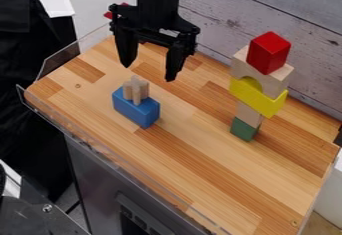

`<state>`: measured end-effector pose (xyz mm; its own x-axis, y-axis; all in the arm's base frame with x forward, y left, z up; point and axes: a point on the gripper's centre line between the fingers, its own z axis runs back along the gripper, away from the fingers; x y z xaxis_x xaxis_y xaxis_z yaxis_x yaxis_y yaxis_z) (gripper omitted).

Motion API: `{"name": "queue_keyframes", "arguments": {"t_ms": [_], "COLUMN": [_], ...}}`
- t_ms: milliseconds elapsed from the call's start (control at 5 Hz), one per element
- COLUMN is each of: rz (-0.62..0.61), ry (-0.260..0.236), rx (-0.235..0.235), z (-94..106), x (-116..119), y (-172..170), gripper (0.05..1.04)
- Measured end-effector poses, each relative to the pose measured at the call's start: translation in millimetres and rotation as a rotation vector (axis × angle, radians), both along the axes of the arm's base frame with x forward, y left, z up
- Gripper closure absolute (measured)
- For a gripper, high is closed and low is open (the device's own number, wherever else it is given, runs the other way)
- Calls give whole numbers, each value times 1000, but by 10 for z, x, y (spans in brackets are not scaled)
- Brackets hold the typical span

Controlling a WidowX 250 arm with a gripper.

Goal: Remove the plus block from the top of the left side tower to the top of the right side tower

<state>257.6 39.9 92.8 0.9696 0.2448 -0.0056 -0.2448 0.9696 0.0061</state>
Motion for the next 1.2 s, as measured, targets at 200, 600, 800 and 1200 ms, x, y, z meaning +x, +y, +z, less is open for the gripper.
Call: {"name": "queue_keyframes", "arguments": {"t_ms": [200, 600, 800, 1200], "rz": [-2, 28, 52, -30], "ry": [32, 20, 18, 155], "rx": [-6, -26, -29, -127], "z": [-79, -153, -157, -406], "x": [-33, -21, -40, -156], "y": [-11, 183, 270, 176], "gripper": [83, 83, 83, 83]}}
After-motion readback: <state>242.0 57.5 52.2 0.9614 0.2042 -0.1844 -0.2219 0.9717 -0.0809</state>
